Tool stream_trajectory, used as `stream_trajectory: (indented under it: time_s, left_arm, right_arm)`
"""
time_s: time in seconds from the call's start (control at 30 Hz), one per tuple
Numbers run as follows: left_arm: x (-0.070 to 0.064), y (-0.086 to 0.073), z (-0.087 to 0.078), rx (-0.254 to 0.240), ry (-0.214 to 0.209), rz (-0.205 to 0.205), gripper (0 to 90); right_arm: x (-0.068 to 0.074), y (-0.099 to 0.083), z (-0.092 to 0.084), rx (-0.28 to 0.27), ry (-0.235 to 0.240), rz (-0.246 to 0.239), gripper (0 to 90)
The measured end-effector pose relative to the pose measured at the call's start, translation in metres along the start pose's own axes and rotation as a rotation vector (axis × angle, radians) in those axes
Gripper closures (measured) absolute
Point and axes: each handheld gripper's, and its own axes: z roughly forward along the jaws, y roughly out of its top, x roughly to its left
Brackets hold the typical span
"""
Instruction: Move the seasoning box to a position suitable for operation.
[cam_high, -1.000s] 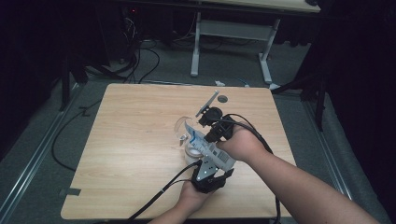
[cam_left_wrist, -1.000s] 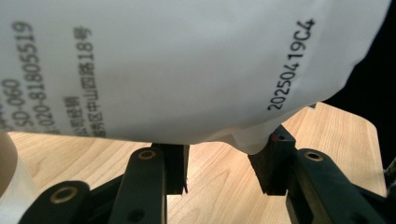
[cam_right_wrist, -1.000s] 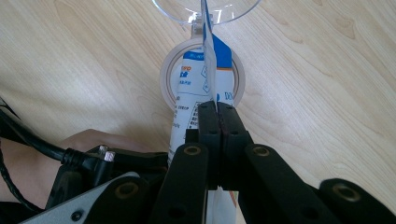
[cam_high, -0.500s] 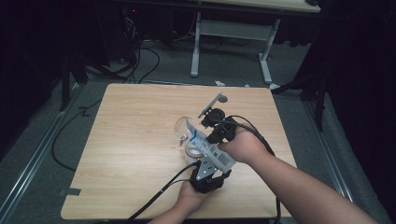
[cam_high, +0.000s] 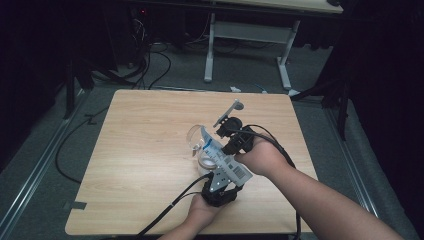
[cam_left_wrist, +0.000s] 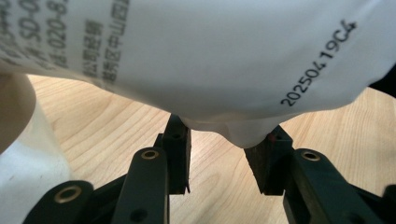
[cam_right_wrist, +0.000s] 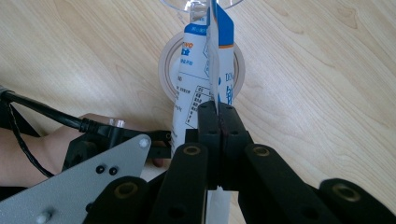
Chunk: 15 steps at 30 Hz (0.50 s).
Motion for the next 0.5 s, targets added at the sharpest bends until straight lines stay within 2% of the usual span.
stream_trajectory:
  time_s: [0.23, 0.27, 0.33, 0.5]
  left_arm:
    - [0.0040, -0.0024, -0.0009, 0.009, 0.019, -0.008, 63.2]
    - [0.0044, -0.0025, -0.0009, 0.009, 0.020, -0.010, 63.3]
    - [0.0049, -0.0026, -0.0012, 0.011, 0.022, -0.012, 63.3]
    - [0.0063, -0.0028, -0.0019, 0.014, 0.028, -0.014, 63.5]
  right_arm:
    - [-0.0007, -0.0004, -0.0010, -0.002, 0.001, -0.007, 89.9]
    - [0.0012, -0.0007, -0.0015, 0.004, -0.002, 0.015, 89.9]
    - [0.0006, -0.0006, -0.0016, -0.001, -0.001, -0.002, 89.9]
    - [0.0009, -0.0010, -0.0030, -0.004, -0.001, -0.003, 89.9]
